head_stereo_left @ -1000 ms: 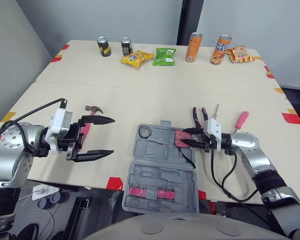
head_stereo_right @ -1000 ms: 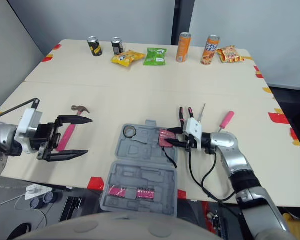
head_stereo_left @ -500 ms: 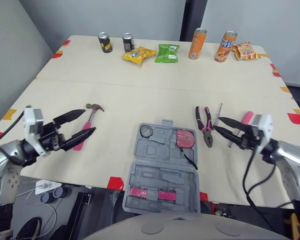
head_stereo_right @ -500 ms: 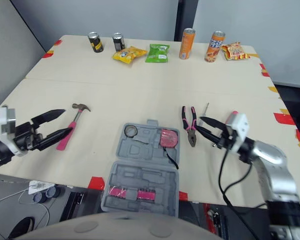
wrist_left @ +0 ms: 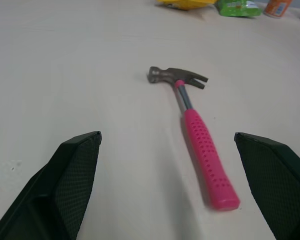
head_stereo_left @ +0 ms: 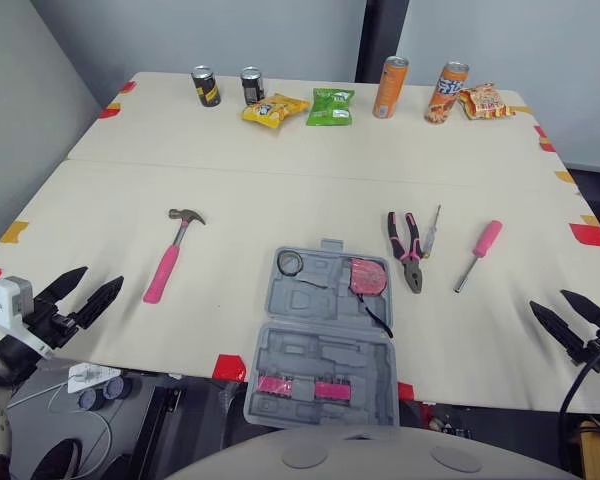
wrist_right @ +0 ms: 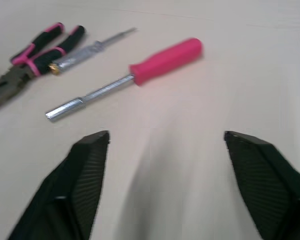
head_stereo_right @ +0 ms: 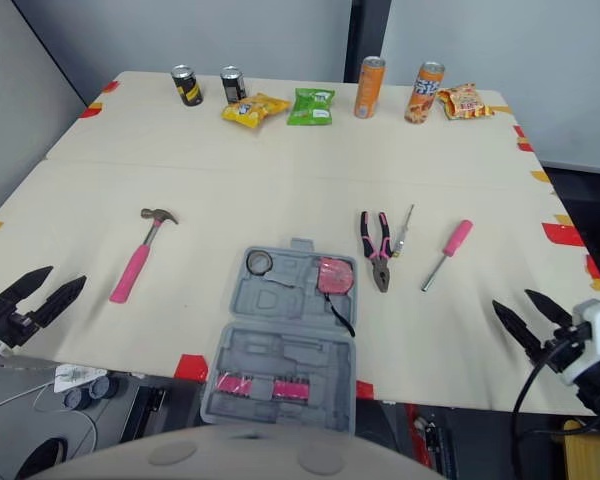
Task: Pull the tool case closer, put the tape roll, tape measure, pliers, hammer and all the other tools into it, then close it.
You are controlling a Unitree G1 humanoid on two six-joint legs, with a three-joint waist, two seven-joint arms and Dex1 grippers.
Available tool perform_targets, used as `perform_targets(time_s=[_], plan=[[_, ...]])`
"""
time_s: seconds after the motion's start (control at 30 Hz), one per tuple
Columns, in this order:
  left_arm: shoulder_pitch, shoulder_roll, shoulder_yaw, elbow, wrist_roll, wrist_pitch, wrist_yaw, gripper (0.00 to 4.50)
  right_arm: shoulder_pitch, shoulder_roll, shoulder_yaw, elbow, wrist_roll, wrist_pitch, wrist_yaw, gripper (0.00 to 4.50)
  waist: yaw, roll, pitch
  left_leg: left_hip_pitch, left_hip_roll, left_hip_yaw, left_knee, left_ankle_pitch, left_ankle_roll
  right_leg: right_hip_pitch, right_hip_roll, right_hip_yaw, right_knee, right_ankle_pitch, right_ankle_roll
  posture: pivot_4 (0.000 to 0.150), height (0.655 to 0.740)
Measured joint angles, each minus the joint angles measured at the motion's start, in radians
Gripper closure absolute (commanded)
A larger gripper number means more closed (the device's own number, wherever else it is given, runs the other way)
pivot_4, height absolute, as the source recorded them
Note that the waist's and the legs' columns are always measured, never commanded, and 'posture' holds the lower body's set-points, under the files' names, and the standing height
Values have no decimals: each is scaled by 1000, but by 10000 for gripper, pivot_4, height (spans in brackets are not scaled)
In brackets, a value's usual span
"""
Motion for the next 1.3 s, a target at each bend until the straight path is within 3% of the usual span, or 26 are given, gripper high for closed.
perform_targets(time_s=[0.07,0.33,0.67,0.93,1.3], plan=[[8,0,11,48,9,-24,-2,0,11,0,-18,53,-1,-21,5,211,-2,1,4,7,1,2,-2,0,1,5,-1,1,0,0,0,1500,7400],[3,1,11,71,10,-52,-35,0,23,4,-24,43,-7,-36,0,211,-6,5,10,7,2,2,-3,1,6,4,-2,0,1,0,-3,1500,7400],[32,14,-60,-213,4,-40,-147,0,43,37,136,-534,61,205,-83,211,-1,5,13,6,2,1,-3,1,7,3,-2,0,2,0,-3,1500,7400],[55,74,-184,-508,-26,33,-248,0,-40,99,371,-687,-141,317,-321,211,0,5,14,6,0,2,-4,3,2,1,-2,1,2,0,-2,1500,7400],[-46,185,-276,-693,-89,125,-351,0,-92,249,508,-673,-323,342,-537,211,-6,6,15,7,-2,2,-8,6,-9,0,1,2,2,0,-2,1500,7400]])
